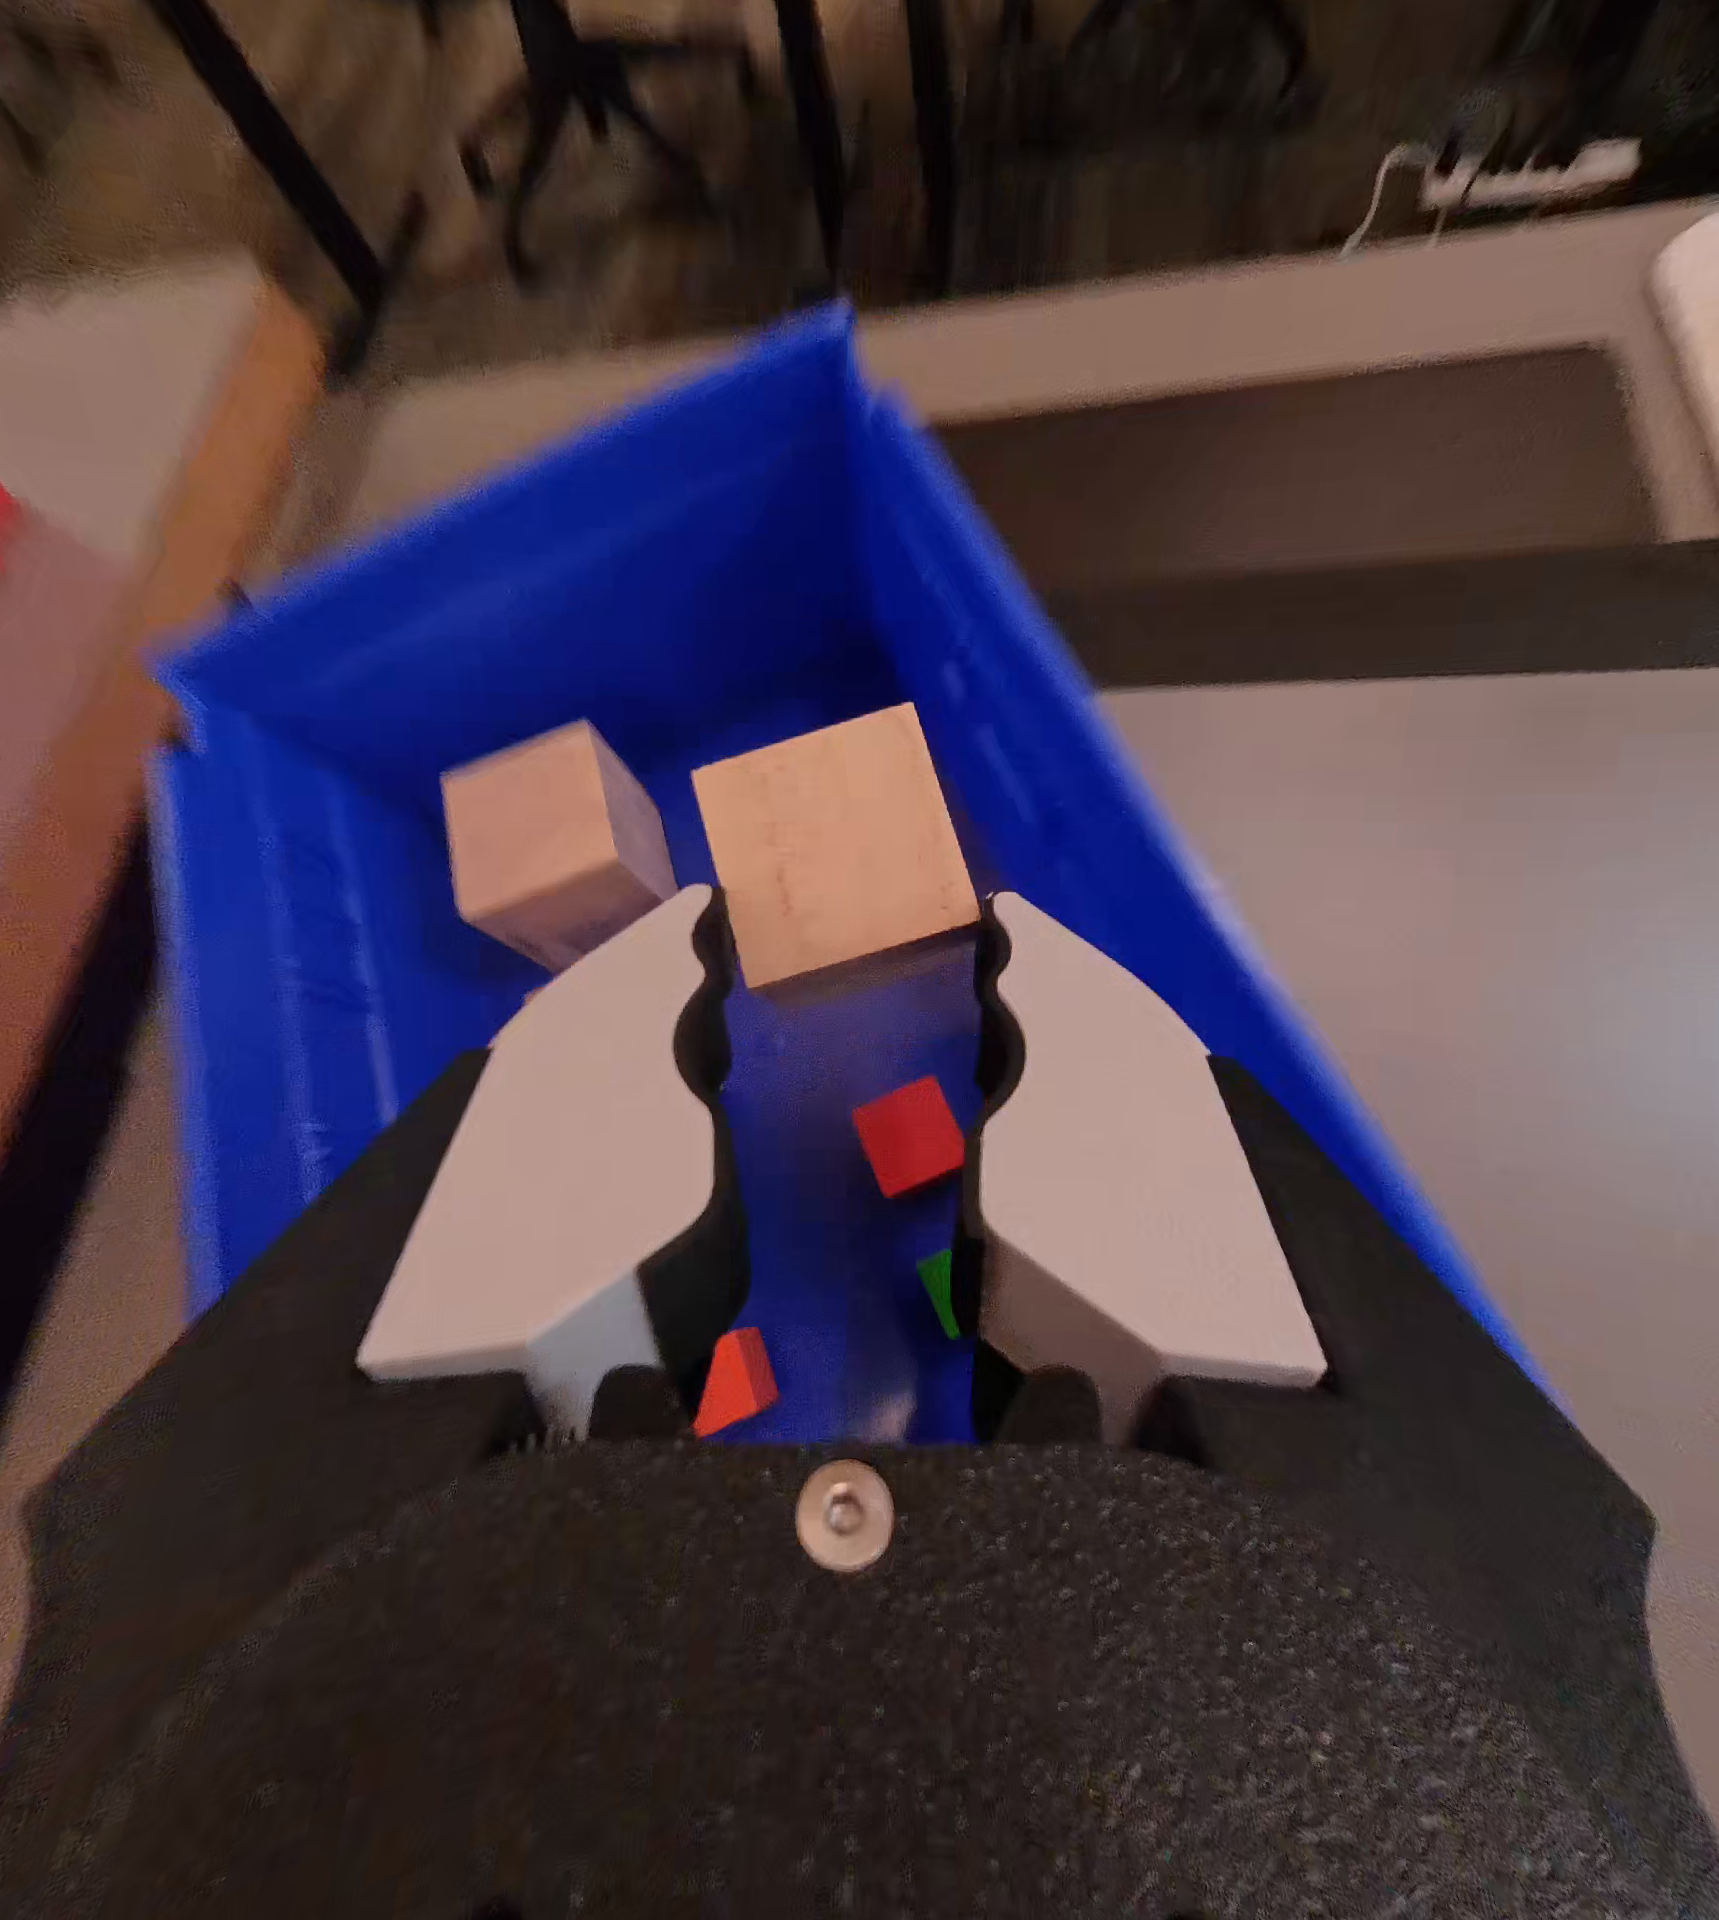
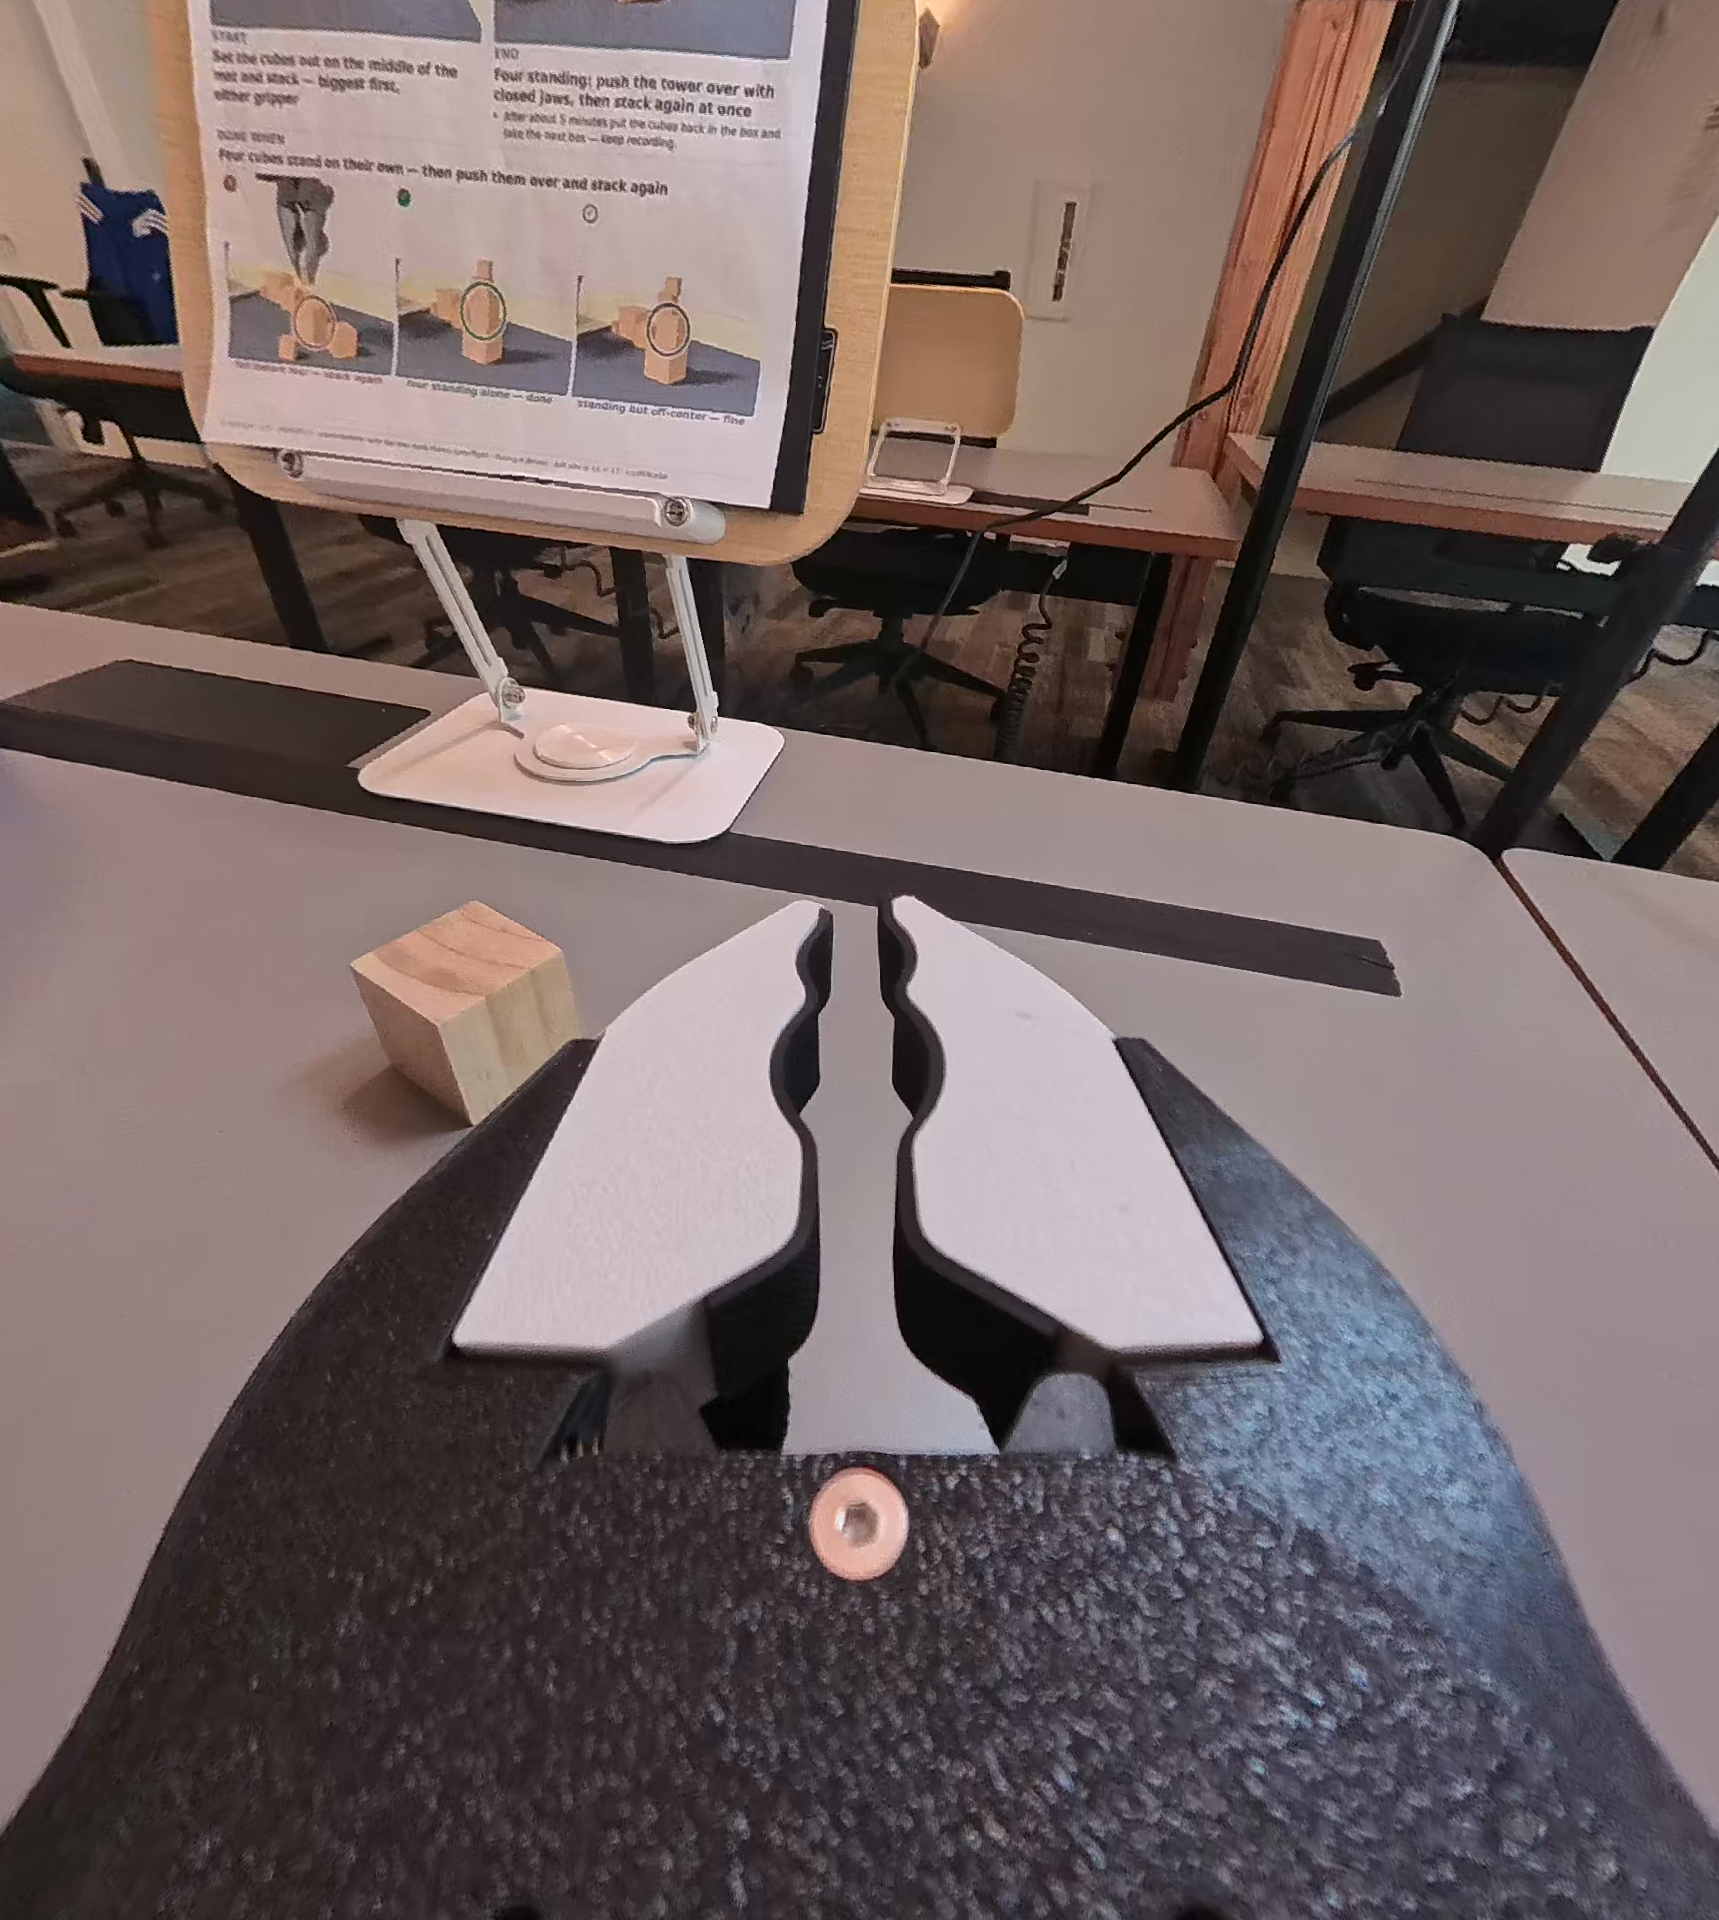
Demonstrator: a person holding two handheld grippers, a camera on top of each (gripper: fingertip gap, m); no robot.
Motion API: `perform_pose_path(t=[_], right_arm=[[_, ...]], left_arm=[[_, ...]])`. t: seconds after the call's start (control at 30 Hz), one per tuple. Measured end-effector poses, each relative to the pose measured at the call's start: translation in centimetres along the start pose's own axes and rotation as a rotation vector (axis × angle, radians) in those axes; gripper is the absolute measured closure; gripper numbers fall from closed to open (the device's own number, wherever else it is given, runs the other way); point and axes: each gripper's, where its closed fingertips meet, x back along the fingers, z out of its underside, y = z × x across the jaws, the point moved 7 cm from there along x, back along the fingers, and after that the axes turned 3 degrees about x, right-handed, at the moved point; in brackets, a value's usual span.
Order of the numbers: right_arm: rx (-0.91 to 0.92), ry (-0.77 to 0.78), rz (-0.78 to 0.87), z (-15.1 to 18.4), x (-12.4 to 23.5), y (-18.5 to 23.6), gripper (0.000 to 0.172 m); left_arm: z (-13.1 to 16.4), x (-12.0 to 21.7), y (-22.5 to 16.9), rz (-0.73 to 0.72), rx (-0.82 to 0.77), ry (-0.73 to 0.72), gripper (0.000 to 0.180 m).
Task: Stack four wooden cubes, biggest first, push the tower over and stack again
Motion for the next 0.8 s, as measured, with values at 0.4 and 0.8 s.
perform_pose_path(t=[0.4,0.8], right_arm=[[0.043,0.023,-0.047,0.5,-0.5,1.6,0.163],[0.247,0.212,-0.537,4.4,-1.5,7.5,0.137]], left_arm=[[8.4,9.3,-31.5,0.744,-0.432,0.032,0.136],[11.1,11.9,-37.8,1.154,-0.311,0.145,0.119]])
